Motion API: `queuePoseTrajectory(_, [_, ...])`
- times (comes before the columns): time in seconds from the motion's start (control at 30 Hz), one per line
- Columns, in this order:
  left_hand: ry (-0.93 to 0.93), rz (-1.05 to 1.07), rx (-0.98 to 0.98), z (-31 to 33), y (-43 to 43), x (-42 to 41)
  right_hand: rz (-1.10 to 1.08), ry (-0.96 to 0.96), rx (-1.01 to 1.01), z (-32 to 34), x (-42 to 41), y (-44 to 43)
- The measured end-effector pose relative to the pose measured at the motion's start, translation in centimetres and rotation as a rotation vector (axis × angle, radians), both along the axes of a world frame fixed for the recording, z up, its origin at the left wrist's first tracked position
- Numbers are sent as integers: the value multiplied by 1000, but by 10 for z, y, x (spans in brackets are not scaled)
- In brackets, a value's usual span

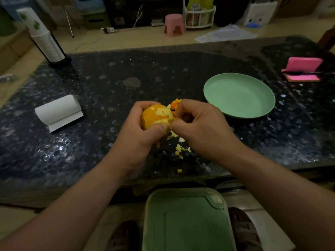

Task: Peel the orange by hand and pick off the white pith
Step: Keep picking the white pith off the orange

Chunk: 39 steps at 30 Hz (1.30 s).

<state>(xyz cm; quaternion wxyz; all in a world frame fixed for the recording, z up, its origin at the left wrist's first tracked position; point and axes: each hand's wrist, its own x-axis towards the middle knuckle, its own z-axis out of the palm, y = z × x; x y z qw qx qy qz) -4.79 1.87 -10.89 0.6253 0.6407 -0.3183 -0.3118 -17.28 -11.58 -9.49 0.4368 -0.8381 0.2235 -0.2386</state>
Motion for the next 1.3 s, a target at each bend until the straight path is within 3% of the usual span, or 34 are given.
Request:
queuePoseTrajectory(0.27, [369,-64,-126,1,-1,6,34,-50,120,-2,-2,-12])
queuePoseTrajectory(0.37, [442,-113,-166,4,1,10,-12,0,71,-11,-2,-25])
queuePoseTrajectory(0.5, [476,-102,-134,6,0,9,14,281,-197,-25,0,-33])
queuePoseTrajectory(0.73, [510,-50,-83,4,-2,9,1,422,-371,-27,3,-30])
queuePoseTrajectory(1.1, [498,-45,-34,0,-3,10,-37,224,-318,-13,-1,-27])
queuePoseTrajectory(1.3, [450,-34,26,-1,-4,10,-46,221,-329,-12,-2,-24])
